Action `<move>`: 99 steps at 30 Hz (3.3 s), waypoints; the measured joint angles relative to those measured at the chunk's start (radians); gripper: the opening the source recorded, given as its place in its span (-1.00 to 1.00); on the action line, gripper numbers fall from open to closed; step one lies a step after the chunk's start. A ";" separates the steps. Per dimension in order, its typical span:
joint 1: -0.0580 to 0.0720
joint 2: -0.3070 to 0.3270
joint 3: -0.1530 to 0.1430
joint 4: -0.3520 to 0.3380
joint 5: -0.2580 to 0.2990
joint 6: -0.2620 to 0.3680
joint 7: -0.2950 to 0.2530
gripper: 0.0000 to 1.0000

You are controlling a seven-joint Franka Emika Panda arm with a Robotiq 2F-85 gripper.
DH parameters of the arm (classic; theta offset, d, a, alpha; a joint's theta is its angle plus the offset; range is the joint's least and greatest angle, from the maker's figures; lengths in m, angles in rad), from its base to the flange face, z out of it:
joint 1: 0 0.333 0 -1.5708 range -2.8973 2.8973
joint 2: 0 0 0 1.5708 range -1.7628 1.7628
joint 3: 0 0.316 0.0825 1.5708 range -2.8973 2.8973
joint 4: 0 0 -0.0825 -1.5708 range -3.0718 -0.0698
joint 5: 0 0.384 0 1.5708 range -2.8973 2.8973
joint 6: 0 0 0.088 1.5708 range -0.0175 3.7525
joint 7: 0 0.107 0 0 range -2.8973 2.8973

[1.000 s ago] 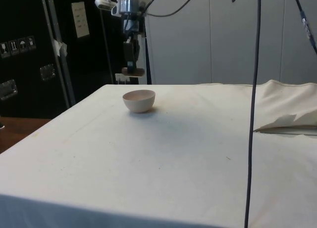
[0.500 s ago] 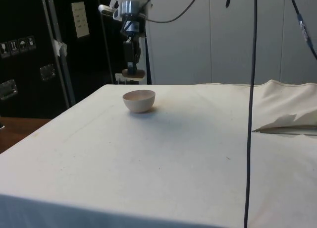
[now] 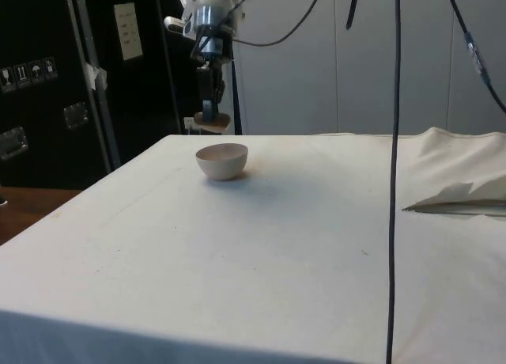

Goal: Pour the coffee beans from the cup into the bowl.

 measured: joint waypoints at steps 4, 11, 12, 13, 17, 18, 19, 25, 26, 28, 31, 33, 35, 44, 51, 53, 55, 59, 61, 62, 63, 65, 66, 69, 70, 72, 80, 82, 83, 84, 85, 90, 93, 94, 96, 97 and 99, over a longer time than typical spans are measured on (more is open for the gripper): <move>-0.001 0.014 -0.021 0.019 0.032 -0.033 -0.024 -1.00; -0.003 0.029 -0.042 0.036 0.076 -0.076 -0.048 -1.00; -0.003 0.032 -0.046 0.038 0.085 -0.083 -0.053 -1.00; -0.003 0.036 -0.053 0.041 0.100 -0.098 -0.062 -1.00; -0.004 0.046 -0.062 0.047 0.126 -0.118 -0.075 -1.00; -0.005 0.052 -0.066 0.050 0.140 -0.128 -0.083 -1.00; -0.005 0.052 -0.066 0.050 0.140 -0.128 -0.083 -1.00; -0.009 0.064 -0.081 0.060 0.173 -0.160 -0.104 -1.00; -0.009 0.066 -0.084 0.061 0.180 -0.168 -0.109 -1.00; -0.010 0.069 -0.090 0.063 0.191 -0.179 -0.118 -1.00; -0.011 0.072 -0.097 0.065 0.212 -0.194 -0.133 -1.00; -0.012 0.074 -0.104 0.066 0.231 -0.212 -0.147 -1.00; -0.013 0.075 -0.106 0.066 0.238 -0.216 -0.151 -1.00; -0.017 0.093 -0.126 0.073 0.294 -0.261 -0.183 -1.00; -0.022 0.111 -0.142 0.081 0.348 -0.305 -0.209 -1.00; -0.022 0.112 -0.142 0.080 0.356 -0.308 -0.212 -1.00; -0.023 0.113 -0.144 0.075 0.369 -0.311 -0.219 -1.00; -0.023 0.113 -0.146 0.061 0.395 -0.312 -0.232 -1.00; -0.023 0.114 -0.147 0.055 0.408 -0.312 -0.235 -1.00; -0.023 0.114 -0.147 0.055 0.408 -0.312 -0.235 -1.00; -0.023 0.115 -0.148 0.053 0.415 -0.312 -0.235 -1.00; -0.023 0.121 -0.150 0.051 0.434 -0.313 -0.235 -1.00; -0.023 0.124 -0.151 0.051 0.442 -0.313 -0.235 -1.00; -0.023 0.131 -0.154 0.049 0.463 -0.315 -0.235 -1.00; -0.023 0.133 -0.155 0.048 0.470 -0.315 -0.235 -1.00; -0.023 0.135 -0.156 0.048 0.477 -0.315 -0.235 -1.00; -0.024 0.148 -0.171 0.044 0.517 -0.315 -0.234 -1.00; -0.024 0.150 -0.179 0.045 0.523 -0.315 -0.234 -1.00; -0.024 0.151 -0.182 0.045 0.525 -0.315 -0.234 -1.00; -0.024 0.151 -0.184 0.045 0.527 -0.315 -0.234 -1.00; -0.024 0.152 -0.187 0.045 0.529 -0.315 -0.234 -1.00; -0.024 0.154 -0.193 0.045 0.536 -0.315 -0.233 -1.00; -0.026 0.156 -0.194 0.042 0.552 -0.319 -0.231 -1.00; -0.027 0.157 -0.195 0.041 0.559 -0.323 -0.231 -1.00; -0.027 0.164 -0.200 0.037 0.579 -0.337 -0.231 -1.00; -0.027 0.166 -0.202 0.037 0.584 -0.344 -0.231 -1.00; -0.027 0.168 -0.205 0.037 0.591 -0.350 -0.231 -1.00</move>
